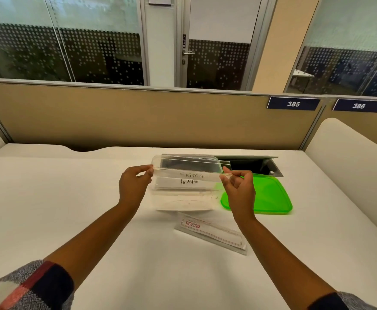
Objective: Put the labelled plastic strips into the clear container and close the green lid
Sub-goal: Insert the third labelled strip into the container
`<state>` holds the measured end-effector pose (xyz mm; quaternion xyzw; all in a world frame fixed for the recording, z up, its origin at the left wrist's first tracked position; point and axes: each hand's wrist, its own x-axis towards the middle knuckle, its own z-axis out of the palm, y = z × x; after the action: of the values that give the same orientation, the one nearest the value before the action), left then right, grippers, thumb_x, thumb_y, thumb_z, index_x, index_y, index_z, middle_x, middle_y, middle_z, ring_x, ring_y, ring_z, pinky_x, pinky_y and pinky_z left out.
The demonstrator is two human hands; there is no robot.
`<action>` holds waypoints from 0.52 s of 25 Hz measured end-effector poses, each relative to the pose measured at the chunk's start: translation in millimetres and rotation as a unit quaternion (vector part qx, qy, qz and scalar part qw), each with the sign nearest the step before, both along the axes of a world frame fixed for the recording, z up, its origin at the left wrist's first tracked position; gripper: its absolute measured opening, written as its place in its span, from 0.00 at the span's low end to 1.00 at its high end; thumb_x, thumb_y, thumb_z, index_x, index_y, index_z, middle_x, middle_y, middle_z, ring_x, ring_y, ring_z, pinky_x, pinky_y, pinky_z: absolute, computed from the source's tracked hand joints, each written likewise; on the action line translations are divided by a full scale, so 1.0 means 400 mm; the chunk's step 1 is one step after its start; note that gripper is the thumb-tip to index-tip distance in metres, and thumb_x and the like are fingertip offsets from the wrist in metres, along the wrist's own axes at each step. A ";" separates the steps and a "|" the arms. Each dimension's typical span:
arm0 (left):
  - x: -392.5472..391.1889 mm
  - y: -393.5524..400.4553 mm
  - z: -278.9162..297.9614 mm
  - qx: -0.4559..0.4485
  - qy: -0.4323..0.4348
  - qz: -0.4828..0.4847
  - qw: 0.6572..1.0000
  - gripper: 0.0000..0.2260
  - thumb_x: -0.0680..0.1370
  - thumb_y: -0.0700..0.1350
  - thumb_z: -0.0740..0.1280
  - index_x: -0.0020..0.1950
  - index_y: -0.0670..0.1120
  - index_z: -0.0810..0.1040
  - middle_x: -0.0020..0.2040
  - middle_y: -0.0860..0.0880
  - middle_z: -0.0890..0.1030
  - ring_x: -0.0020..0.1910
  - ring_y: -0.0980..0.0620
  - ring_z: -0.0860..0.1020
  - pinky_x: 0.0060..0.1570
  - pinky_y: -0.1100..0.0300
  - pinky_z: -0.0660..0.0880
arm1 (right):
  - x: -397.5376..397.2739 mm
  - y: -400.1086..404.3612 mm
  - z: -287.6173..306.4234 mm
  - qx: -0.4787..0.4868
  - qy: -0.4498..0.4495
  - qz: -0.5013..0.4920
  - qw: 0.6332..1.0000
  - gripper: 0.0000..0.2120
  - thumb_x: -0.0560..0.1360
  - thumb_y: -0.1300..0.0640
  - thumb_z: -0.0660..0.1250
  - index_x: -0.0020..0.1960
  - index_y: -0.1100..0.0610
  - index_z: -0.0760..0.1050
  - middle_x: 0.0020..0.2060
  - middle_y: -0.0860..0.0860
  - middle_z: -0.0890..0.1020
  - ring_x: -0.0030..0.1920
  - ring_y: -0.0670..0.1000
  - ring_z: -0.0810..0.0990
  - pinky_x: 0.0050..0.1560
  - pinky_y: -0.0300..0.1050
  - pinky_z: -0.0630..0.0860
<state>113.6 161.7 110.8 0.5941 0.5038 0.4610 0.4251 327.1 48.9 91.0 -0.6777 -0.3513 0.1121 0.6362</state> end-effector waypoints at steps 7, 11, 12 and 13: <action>0.018 0.054 -0.060 0.055 0.123 0.000 0.991 0.14 0.74 0.48 0.68 0.56 0.42 0.79 0.66 0.43 0.71 0.66 0.46 0.68 0.62 0.54 0.67 | 0.032 0.103 -0.009 -0.045 0.034 -0.035 0.998 0.10 0.72 0.58 0.71 0.50 0.61 0.74 0.48 0.59 0.85 0.50 0.54 0.83 0.43 0.39 0.72; 0.017 0.056 -0.103 0.022 0.105 -0.002 0.994 0.15 0.76 0.48 0.65 0.58 0.41 0.78 0.70 0.44 0.68 0.70 0.45 0.65 0.68 0.46 0.64 | 0.030 0.118 -0.028 -0.053 0.047 -0.034 0.997 0.09 0.73 0.60 0.70 0.50 0.64 0.78 0.49 0.60 0.84 0.52 0.57 0.82 0.48 0.40 0.74; 0.017 0.053 -0.113 0.022 0.107 -0.001 0.994 0.15 0.76 0.48 0.64 0.58 0.41 0.78 0.70 0.43 0.69 0.70 0.44 0.65 0.69 0.45 0.63 | 0.028 0.117 -0.033 -0.059 0.043 -0.038 0.997 0.09 0.73 0.60 0.69 0.51 0.64 0.78 0.50 0.60 0.83 0.54 0.56 0.81 0.51 0.42 0.74; 0.018 0.049 -0.122 0.026 0.115 0.001 0.993 0.15 0.76 0.48 0.64 0.57 0.40 0.79 0.70 0.43 0.70 0.70 0.43 0.65 0.69 0.44 0.62 | 0.026 0.116 -0.037 -0.073 0.036 -0.049 0.995 0.10 0.74 0.58 0.69 0.52 0.63 0.79 0.53 0.59 0.82 0.56 0.57 0.80 0.56 0.45 0.74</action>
<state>120.8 181.2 61.8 0.6533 0.5381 0.4027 0.3483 337.3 95.5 76.0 -0.7339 -0.2852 0.1306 0.6025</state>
